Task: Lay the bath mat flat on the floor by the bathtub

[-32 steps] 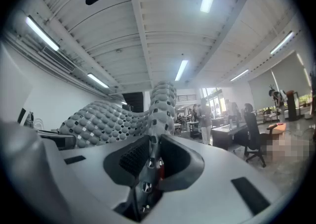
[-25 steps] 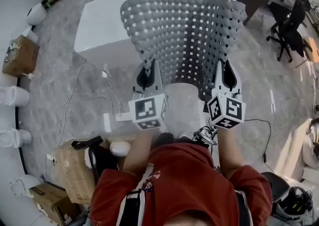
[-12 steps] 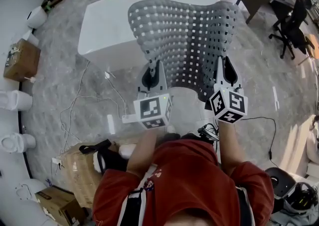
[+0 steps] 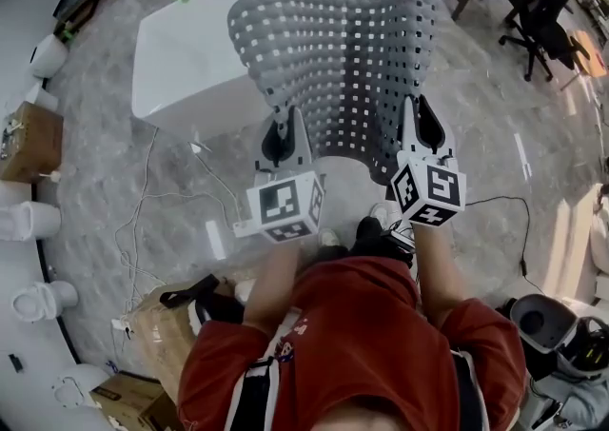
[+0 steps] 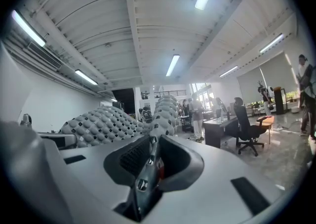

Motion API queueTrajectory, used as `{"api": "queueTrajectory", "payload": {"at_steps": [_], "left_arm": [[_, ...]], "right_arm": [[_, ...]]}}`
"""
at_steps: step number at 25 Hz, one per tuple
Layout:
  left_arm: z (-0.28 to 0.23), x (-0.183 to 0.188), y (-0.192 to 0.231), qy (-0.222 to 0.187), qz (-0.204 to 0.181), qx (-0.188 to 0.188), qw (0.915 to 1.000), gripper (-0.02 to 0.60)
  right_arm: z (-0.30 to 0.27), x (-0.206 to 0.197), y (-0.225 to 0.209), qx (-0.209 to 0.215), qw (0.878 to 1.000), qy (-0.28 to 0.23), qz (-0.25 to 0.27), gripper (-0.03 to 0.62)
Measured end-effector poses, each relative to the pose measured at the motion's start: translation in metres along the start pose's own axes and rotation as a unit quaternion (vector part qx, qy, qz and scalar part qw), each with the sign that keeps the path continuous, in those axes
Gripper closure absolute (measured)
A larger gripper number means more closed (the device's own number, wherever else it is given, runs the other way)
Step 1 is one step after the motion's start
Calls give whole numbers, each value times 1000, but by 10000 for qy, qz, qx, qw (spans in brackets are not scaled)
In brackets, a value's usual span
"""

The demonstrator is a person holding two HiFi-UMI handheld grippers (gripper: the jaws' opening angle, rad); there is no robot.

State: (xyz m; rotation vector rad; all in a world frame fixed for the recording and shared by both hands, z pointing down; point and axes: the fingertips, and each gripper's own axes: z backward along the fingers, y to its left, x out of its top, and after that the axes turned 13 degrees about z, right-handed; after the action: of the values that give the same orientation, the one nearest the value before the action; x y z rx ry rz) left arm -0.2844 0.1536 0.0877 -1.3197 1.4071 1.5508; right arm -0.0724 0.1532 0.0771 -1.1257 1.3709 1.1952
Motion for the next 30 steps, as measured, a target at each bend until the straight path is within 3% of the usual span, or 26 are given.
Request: {"api": "queueTrajectory", "payload": {"at_steps": [6,20,27,30], "left_arm": [[-23,-9,-27,39,-98,-81,9999,525],[-112,-34,-111,207,-260,-88,9994,525],[-142,-48,-130,290,-296,-158,9990,525],[-171,-56,-157,333,-298,-160,9989,525]], "right_arm": [[-10,-15,-32,-31,9996,74,-285,517],[-65,-35,-141,-5,9991,177,-379,517],[-81,-48,-166,-54,9988,213,-435,517],[-98,-54,-202,-70,9986,255,-463,517]]}}
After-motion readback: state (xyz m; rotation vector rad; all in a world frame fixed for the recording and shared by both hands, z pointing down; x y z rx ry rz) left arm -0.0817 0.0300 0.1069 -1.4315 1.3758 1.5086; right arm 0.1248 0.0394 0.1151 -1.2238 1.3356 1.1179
